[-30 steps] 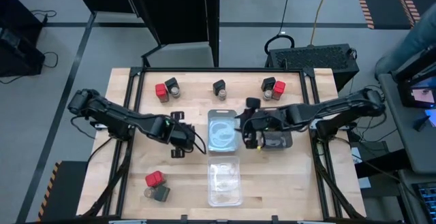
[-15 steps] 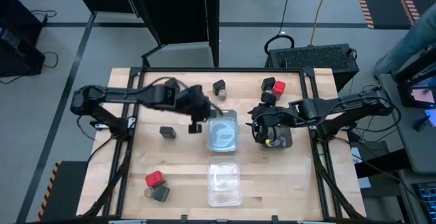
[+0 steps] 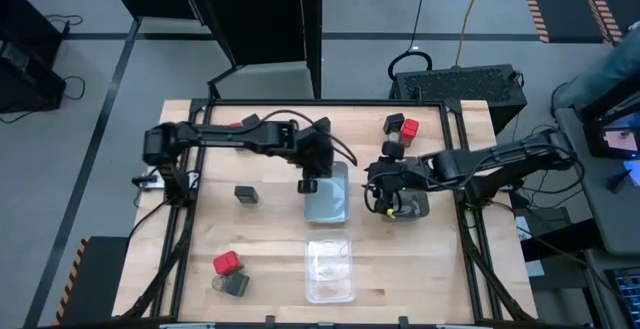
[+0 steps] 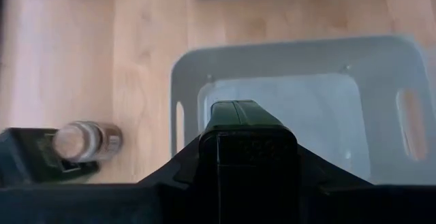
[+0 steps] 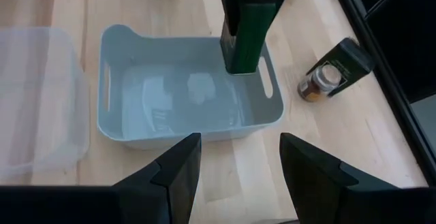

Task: Sort spices by type
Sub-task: Put the black spice can into the gray bin

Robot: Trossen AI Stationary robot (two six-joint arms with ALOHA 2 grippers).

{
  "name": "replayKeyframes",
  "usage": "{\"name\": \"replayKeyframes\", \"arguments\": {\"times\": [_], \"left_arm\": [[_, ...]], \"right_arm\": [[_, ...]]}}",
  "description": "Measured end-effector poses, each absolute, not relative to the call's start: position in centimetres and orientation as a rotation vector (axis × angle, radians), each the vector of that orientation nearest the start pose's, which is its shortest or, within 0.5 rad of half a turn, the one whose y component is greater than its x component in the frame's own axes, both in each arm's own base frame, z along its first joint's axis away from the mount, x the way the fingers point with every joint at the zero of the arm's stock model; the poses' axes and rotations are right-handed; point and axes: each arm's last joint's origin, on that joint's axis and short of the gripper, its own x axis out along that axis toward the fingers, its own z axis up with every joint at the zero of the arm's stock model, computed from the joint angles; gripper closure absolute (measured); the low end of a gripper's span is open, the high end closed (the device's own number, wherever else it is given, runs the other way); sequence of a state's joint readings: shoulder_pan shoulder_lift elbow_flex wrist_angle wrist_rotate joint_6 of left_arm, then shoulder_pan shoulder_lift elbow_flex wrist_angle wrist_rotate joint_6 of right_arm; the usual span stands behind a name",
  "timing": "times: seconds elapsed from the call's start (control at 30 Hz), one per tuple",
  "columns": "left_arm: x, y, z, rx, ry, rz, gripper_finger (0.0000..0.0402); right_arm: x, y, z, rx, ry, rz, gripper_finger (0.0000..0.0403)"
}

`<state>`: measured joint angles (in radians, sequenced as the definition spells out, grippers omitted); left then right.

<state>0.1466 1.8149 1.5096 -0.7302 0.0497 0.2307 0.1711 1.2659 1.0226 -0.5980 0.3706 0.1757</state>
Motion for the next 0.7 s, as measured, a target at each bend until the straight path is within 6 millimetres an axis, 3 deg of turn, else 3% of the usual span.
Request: {"name": "replayKeyframes", "arguments": {"times": [0.33,0.7], "left_arm": [[41.0,6.6,21.9,0.089,1.238,-0.055,0.0279],[41.0,7.4,20.3,0.073,1.315,-0.026,0.0271]], "right_arm": [[25.8,3.4,28.5,-0.051,0.736,-0.248,0.0218],[25.8,3.4,28.5,-0.071,0.735,-0.244,0.0218]]}}
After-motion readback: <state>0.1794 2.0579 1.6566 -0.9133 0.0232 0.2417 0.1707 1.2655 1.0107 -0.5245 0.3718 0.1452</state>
